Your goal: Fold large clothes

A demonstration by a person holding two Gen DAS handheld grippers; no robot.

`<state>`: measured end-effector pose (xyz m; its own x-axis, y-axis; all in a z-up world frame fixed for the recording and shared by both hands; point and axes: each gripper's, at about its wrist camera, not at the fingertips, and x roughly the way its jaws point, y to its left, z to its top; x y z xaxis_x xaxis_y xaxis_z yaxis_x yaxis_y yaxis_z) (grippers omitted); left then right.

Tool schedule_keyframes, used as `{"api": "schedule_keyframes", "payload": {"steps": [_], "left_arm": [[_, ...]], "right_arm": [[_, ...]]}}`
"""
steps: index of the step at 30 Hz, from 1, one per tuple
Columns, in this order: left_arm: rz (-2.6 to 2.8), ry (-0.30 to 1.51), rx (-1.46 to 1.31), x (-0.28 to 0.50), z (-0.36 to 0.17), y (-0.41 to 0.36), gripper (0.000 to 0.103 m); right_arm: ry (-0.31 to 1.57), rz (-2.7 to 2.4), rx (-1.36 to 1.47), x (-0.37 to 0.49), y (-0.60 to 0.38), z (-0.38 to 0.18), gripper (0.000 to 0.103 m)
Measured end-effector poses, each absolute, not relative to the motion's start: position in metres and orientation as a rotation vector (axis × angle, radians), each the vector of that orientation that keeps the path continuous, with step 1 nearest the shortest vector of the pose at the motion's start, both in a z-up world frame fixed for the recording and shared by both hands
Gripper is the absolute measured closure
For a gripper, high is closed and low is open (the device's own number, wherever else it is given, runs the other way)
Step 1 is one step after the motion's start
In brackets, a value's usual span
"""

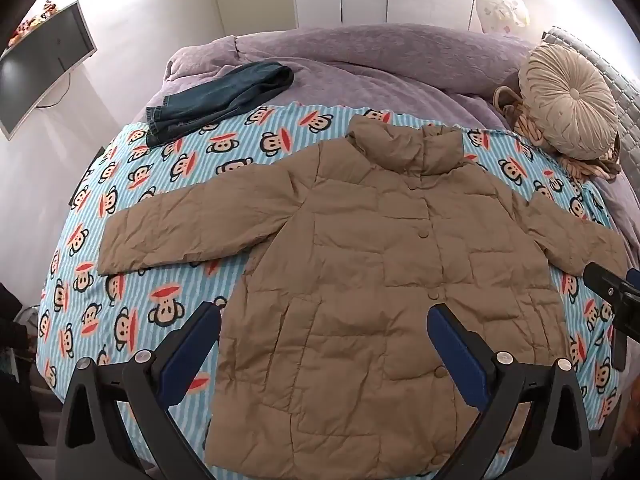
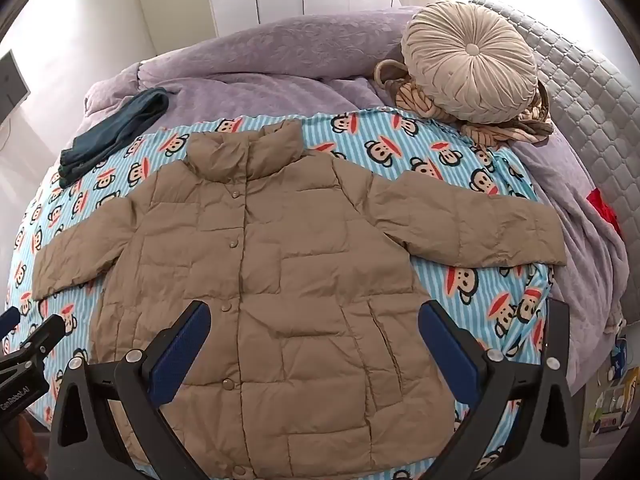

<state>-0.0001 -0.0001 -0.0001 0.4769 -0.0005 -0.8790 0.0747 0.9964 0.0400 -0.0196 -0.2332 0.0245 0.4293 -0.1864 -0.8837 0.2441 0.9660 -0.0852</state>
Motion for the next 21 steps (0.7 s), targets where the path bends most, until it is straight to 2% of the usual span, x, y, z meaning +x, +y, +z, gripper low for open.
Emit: {"api": "schedule_keyframes", "payload": {"steps": [21], "left_arm": [[-0.042, 1.066, 0.071, 0.0005, 0.0007, 0.0, 0.0]], "right_arm": [[1.095, -0.27, 0.055, -0.0212, -0.2334, 0.0242, 0.0]]}}
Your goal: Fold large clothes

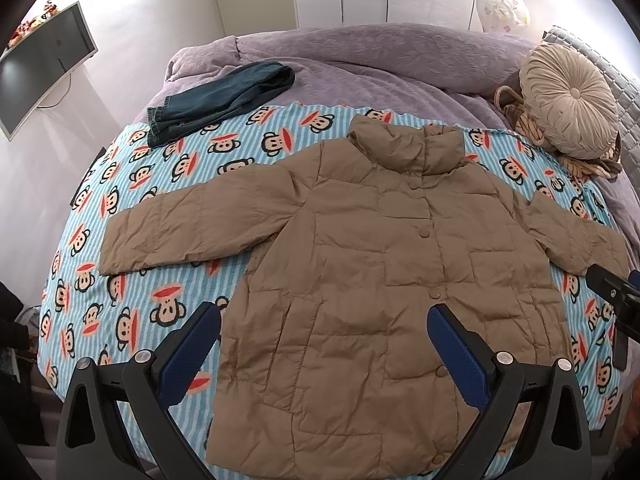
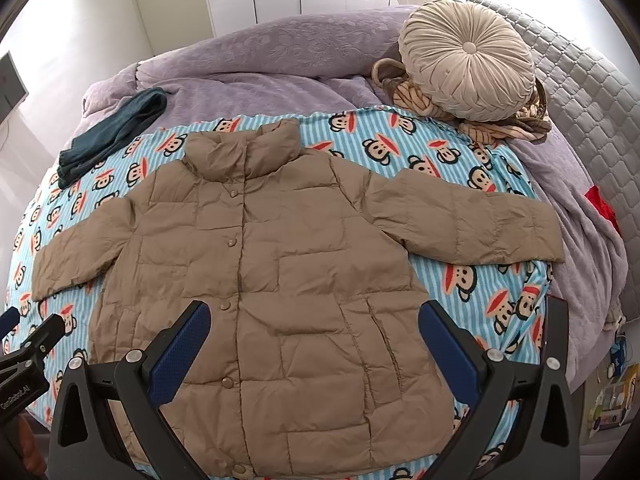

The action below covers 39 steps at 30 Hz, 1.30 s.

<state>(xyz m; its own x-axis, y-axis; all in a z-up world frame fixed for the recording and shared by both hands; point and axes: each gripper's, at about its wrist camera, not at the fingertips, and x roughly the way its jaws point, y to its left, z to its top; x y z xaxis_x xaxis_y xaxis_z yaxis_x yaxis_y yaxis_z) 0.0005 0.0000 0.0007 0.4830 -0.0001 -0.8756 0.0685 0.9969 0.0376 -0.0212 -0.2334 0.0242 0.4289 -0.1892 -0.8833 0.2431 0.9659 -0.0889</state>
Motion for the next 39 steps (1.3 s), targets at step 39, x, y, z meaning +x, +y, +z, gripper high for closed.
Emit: {"api": "schedule_keyframes", "payload": {"steps": [39], "left_arm": [[-0.059, 1.091, 0.011, 0.0, -0.006, 0.009, 0.0]], "right_arm": [[1.101, -0.27, 0.062, -0.021, -0.234, 0.023, 0.0]]}}
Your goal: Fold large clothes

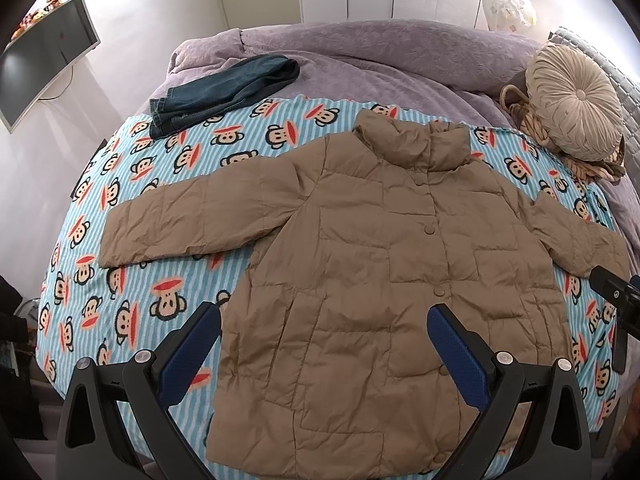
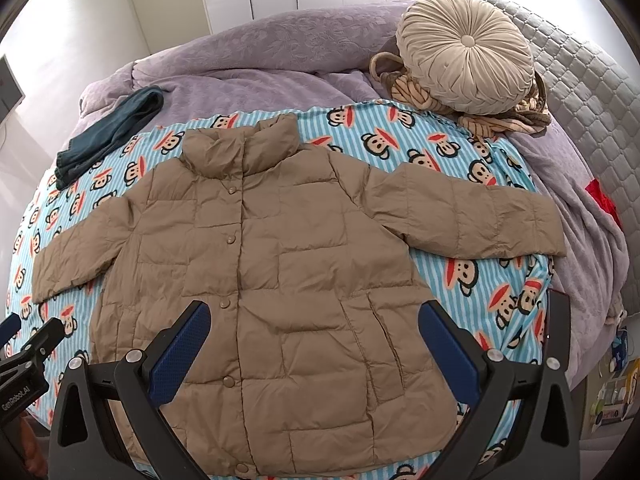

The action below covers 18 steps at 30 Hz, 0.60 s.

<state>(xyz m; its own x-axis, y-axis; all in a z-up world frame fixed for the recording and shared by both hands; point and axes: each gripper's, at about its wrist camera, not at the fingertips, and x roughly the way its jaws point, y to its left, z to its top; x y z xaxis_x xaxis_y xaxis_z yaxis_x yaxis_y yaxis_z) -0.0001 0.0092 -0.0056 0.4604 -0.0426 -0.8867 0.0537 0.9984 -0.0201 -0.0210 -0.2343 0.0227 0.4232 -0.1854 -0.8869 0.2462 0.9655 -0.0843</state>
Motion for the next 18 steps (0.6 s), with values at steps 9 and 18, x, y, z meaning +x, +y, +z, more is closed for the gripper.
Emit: {"api": "schedule_keyframes", "payload": {"steps": [9, 18], "left_arm": [[-0.068, 1.078, -0.001, -0.003, -0.012, 0.011, 0.0], [-0.098, 1.06, -0.055, -0.004, -0.015, 0.01, 0.0]], "right_arm": [[1.103, -0.27, 0.062, -0.02, -0.234, 0.022, 0.0], [1.107, -0.268, 0.063, -0.02, -0.233, 0.021, 0.0]]}}
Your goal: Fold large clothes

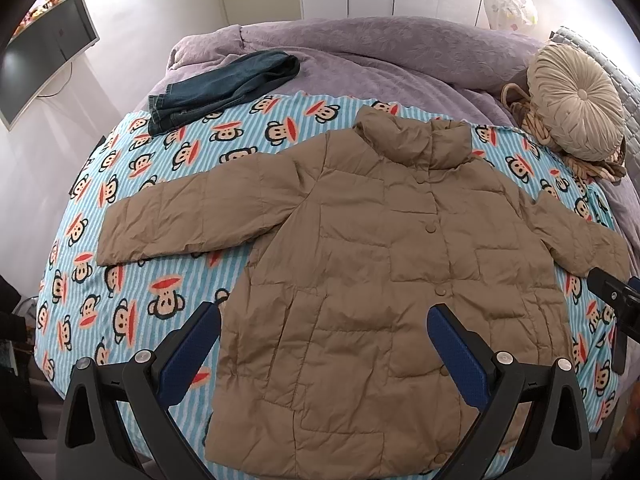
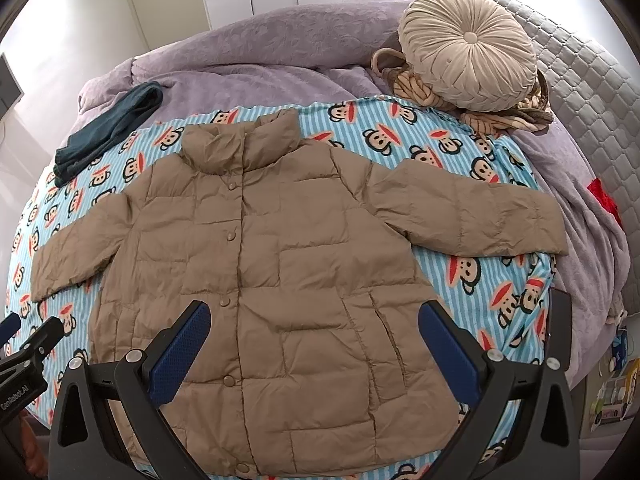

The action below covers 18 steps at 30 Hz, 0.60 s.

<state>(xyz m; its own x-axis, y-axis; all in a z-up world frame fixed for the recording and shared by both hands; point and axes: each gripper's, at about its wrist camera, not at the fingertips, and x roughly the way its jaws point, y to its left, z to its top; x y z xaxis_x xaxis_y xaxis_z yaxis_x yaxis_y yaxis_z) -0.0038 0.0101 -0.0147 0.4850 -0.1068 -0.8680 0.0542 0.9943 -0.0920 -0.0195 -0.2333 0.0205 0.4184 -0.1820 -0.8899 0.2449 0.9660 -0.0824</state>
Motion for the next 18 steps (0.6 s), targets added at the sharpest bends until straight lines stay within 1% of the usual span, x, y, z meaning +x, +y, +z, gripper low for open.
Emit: {"api": "schedule_keyframes", "payload": {"steps": [10, 18], "left_arm": [[-0.103, 1.086, -0.082, 0.005, -0.019, 0.013, 0.0], [-0.103, 1.083, -0.119, 0.022, -0.031, 0.028, 0.0]], "right_arm": [[1.136, -0.258, 0.072, -0.019, -0.228, 0.01, 0.0], [1.219, -0.212, 0.189, -0.003, -0.232, -0.006, 0.0]]}}
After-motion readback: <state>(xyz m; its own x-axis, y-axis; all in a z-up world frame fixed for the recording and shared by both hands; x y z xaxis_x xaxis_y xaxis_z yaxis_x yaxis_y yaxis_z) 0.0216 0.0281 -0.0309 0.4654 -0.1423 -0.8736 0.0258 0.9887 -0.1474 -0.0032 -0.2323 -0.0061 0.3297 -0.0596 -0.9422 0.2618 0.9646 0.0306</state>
